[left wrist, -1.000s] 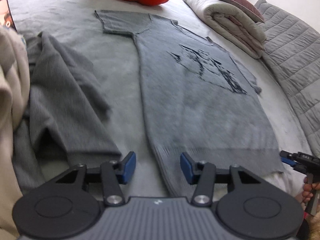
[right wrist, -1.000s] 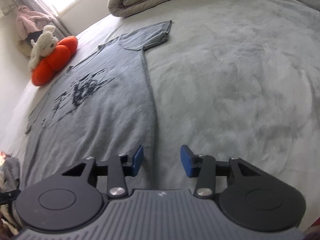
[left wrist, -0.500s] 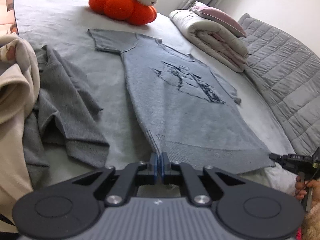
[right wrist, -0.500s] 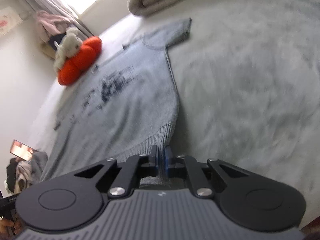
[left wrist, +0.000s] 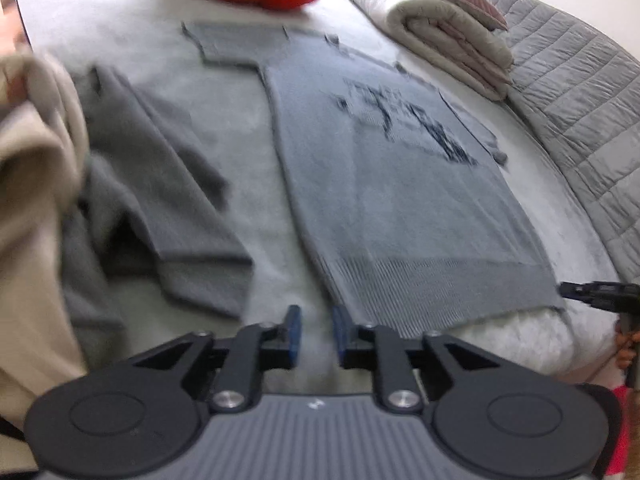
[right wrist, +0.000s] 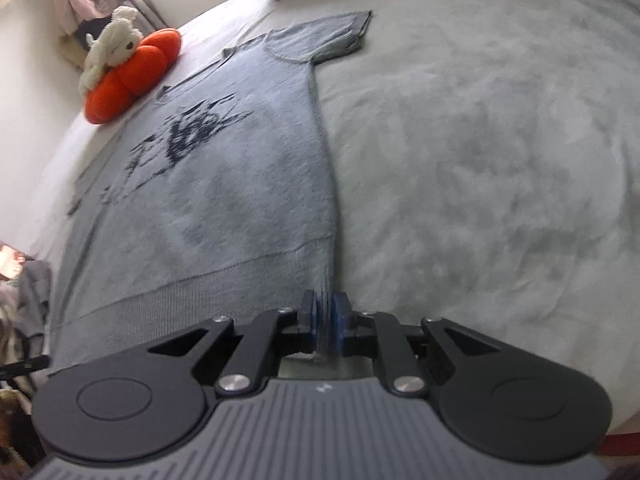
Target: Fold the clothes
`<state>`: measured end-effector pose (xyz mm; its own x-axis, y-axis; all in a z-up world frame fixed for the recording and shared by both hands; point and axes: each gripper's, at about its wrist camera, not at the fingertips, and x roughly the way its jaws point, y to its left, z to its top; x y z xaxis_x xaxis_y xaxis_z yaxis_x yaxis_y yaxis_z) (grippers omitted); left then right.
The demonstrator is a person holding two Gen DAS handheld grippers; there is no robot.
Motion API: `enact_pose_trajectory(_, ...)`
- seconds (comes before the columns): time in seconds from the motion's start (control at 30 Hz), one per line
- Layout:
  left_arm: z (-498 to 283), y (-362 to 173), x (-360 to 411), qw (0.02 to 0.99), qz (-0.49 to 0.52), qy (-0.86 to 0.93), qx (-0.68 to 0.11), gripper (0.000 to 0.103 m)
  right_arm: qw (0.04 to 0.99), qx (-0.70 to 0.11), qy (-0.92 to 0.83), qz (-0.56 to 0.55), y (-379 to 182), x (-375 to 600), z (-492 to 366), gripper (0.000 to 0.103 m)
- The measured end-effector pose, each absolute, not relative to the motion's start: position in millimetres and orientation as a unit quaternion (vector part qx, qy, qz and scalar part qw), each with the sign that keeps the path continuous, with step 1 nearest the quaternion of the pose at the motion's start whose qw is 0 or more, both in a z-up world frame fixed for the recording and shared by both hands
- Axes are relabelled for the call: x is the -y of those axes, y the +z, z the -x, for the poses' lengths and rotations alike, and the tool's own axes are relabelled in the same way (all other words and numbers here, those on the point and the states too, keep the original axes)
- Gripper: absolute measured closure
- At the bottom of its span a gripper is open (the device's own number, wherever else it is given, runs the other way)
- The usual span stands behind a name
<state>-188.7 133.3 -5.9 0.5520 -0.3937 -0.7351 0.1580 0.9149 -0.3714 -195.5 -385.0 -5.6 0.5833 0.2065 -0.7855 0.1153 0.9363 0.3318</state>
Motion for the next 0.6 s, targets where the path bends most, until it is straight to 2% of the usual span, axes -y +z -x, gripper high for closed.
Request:
enact_pose_trajectory(0.07,183.2,0.6,-132.1,0.881,0.127,-0.157,-0.428,0.073,0.881,-0.442,0.026,-0.167,2.6,383.4,192.3,0.078)
enact_pose_trajectory(0.1,179.2,2.5,-129.8,0.883,0.126,-0.161,-0.422,0.073,0.885,-0.434,0.029,-0.165,6.0,381.6,189.3,0.068)
enact_pose_trajectory(0.13,173.5,4.6,-125.1,0.885,0.124,-0.169,-0.415,0.072,0.889,-0.426,0.032,-0.163,9.3,379.9,186.3,0.062)
enact_pose_trajectory(0.33,129.1,2.7,-81.8,0.896,0.088,-0.234,-0.366,0.071,0.905,-0.400,0.052,-0.137,13.1,347.5,148.1,0.062)
enact_pose_trajectory(0.53,88.7,-26.4,-78.3,0.902,0.094,-0.220,-0.360,0.071,0.909,-0.389,0.062,-0.137,-4.1,315.9,99.0,0.062)
enact_pose_trajectory(0.57,85.4,-32.2,-84.1,0.903,0.102,-0.205,-0.364,0.082,0.909,-0.391,0.060,-0.133,-7.6,315.6,96.9,0.062)
enact_pose_trajectory(0.6,84.7,-32.5,-89.6,0.905,0.108,-0.195,-0.363,0.085,0.909,-0.393,0.057,-0.128,-11.0,316.3,96.5,0.062)
